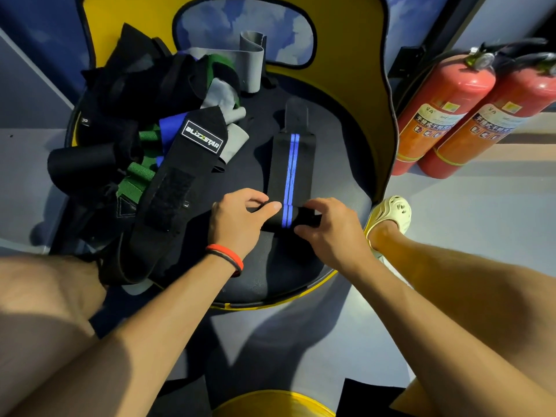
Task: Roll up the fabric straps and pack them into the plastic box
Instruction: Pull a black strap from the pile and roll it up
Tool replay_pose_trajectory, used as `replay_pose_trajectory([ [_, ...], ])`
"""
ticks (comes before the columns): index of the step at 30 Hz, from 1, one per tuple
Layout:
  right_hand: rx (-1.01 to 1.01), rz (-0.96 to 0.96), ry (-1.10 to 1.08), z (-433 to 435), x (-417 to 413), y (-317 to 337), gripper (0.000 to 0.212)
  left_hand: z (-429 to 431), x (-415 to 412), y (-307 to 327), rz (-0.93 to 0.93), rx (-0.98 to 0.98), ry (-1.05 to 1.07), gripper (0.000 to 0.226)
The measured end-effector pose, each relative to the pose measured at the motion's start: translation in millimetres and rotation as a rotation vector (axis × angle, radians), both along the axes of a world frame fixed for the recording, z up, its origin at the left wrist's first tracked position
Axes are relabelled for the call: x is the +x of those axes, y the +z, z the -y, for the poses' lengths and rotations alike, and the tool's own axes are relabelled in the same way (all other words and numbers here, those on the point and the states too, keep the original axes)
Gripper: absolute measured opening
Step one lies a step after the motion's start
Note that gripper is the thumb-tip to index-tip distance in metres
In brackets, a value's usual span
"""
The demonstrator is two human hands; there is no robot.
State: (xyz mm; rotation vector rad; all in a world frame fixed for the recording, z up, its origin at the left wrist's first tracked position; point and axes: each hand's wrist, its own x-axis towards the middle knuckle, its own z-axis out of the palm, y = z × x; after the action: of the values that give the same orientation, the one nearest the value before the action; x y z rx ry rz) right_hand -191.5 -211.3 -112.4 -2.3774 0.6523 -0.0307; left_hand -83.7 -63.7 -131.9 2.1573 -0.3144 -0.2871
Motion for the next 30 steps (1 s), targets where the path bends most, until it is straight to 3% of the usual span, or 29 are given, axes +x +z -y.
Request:
replay_pose_trajectory([
  [8,0.046,-0.205,0.232,24.3,-16.9,15.4,0.022,-11.2,-31.2,16.1,-0.056,0.13,-0.101,0.022],
  [15,0.129,-0.142,0.17,27.2,-15.4,16.6,0.03,-21.2,-40.4,22.3,-0.099,0.162,-0.162,0.042],
  [20,0.127,-0.093,0.104,29.5,-9.8,8.2,0.025,-13.8,-31.9,21.4,-0.12,0.128,-0.137,0.024],
  [27,-0.125,0.077,-0.027,16.2,-2.3,-6.9,0.033,-2.2,-19.4,12.7,-0.023,0.23,-0.135,0.059],
  [30,-0.275,0.142,0.038,13.8,-2.4,-5.9,0.027,-1.4,-13.4,11.4,0.021,0.253,-0.137,0.066],
])
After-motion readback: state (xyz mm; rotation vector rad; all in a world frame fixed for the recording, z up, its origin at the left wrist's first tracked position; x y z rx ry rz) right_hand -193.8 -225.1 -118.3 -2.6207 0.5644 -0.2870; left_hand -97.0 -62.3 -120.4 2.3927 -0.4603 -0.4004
